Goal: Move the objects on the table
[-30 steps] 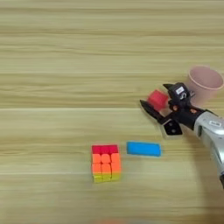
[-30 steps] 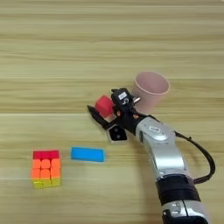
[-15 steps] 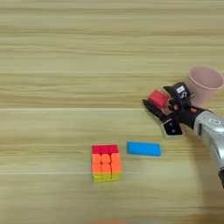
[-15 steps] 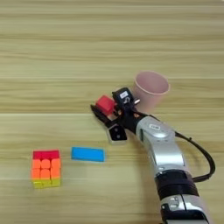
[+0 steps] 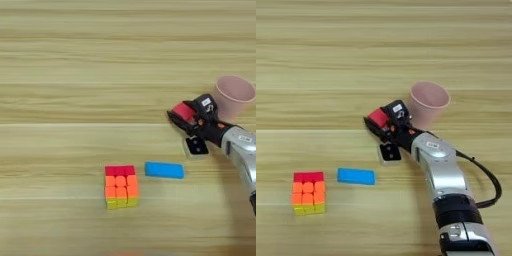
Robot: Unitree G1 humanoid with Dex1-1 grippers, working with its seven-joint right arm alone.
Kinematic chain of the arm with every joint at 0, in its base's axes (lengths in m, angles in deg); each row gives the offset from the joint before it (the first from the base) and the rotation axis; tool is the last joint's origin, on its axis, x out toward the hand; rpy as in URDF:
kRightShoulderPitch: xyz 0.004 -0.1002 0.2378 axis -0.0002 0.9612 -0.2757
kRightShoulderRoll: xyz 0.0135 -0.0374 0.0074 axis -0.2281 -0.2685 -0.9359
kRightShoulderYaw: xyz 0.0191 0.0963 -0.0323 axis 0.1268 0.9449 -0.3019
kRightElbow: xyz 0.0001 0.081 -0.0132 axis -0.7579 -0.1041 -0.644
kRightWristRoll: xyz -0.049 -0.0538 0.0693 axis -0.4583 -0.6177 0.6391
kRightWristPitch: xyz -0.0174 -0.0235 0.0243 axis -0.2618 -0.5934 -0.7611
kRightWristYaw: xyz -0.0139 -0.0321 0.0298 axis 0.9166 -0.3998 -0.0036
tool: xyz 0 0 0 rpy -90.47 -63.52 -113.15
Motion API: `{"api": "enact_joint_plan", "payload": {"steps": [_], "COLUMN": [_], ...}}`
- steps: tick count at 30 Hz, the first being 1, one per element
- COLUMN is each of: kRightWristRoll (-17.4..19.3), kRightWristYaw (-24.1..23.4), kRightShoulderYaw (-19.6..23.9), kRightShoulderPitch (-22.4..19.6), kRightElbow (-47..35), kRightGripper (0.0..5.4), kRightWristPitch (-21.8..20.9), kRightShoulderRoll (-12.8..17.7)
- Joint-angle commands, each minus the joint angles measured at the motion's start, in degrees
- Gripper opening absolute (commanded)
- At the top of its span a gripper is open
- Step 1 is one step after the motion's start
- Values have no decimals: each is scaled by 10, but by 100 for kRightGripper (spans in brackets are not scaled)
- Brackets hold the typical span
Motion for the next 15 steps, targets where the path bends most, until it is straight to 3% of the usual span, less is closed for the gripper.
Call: {"api": "enact_joint_plan", "payload": {"steps": [1,3,15], "kRightWristRoll": [1,0,7], "kRightWristYaw": [-13,-13,-9], "kRightShoulderYaw": [11,11,12], "kRightShoulderPitch": [-37,-37,-33], "kRightElbow": [-27,-28,-49], "kRightGripper": [248,228,227], "kRightWristPitch": [-17,-17,-14], "kRightShoulderRoll": [12,12,8]}}
